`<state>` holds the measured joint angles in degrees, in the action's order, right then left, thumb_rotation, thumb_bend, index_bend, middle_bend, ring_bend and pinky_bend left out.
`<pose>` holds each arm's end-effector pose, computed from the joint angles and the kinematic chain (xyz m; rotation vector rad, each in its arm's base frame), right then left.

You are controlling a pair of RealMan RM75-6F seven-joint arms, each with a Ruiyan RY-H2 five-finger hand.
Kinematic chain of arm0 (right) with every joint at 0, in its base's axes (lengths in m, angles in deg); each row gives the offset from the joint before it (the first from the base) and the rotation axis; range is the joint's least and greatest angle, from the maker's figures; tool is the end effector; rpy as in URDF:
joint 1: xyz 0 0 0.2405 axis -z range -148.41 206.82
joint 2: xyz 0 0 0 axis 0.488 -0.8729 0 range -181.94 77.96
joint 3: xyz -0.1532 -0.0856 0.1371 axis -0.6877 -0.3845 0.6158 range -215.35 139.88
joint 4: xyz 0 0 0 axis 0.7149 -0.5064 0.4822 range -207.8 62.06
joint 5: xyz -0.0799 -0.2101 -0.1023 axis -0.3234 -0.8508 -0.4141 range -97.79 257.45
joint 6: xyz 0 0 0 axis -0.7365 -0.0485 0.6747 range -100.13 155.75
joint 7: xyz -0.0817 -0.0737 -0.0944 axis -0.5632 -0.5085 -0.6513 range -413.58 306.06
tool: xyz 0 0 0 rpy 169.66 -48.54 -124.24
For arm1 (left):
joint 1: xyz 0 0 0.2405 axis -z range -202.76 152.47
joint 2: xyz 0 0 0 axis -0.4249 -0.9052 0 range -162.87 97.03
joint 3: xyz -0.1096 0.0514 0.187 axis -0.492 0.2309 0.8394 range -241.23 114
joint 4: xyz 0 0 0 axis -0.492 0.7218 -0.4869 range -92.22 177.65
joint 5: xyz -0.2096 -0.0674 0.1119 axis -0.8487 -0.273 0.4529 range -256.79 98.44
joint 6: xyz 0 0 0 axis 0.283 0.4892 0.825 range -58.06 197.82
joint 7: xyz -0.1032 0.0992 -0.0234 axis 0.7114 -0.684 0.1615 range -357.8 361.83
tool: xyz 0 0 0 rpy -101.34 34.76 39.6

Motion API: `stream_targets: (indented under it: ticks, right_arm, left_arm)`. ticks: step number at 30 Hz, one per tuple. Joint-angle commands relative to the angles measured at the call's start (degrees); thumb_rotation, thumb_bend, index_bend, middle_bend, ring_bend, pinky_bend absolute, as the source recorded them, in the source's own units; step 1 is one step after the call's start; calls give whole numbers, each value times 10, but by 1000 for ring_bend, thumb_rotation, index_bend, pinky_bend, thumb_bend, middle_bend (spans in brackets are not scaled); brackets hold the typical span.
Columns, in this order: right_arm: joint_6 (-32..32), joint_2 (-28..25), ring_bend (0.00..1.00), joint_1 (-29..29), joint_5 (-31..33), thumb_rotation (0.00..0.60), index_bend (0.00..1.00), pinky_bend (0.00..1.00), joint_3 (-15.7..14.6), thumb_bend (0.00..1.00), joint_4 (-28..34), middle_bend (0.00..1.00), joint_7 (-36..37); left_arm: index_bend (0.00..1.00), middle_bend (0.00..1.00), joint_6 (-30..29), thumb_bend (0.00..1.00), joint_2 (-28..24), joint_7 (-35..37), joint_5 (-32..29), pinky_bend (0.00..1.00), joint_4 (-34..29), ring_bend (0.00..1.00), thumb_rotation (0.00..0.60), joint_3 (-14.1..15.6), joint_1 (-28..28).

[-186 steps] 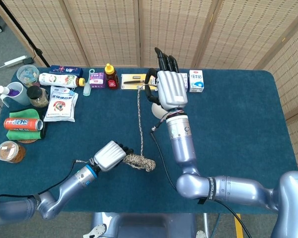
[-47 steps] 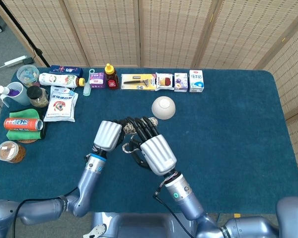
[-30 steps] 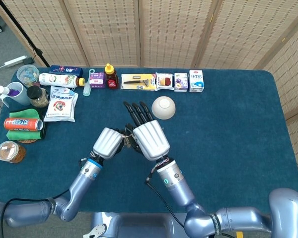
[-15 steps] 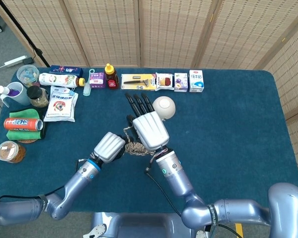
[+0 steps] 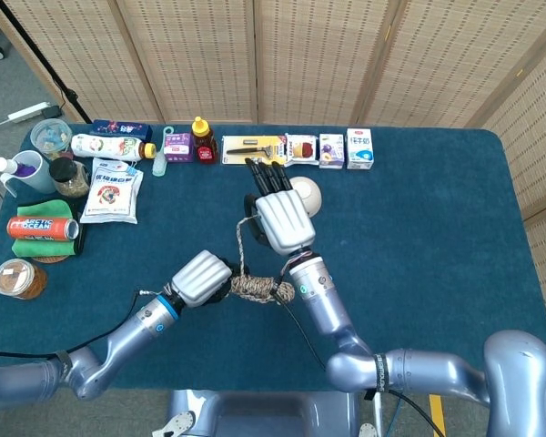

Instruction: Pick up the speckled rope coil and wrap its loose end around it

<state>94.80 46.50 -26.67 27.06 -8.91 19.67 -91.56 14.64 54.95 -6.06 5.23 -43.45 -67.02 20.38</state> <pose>0.0566 -0.3459 -0.0177 1.6403 -0.8463 1.3090 -0.0896 0.2879 -0.0703 -2.1975 -0.7796 -1.1010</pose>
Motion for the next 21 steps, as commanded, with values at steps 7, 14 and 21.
stream_targets:
  ticks: [7,14,21]
  right_arm:
    - [-17,-2,0,1,6,600,757,0,1,495,-70,0,65]
    - [-30,-12,0,17,4,600,757,0,-6,495,-103,0,124]
    - [-72,-25,0,27,5,600,757,0,-21,495,-113,0,183]
  left_arm:
    - [807,603,-6,650,-11,24,24,677,-9,588,600,9,0]
    - [807,604,-11,650,-29,61,43,677,-43,588,600,14,0]
    - [807,603,-17,650,-52,82,55,677,-69,588,600,11,1]
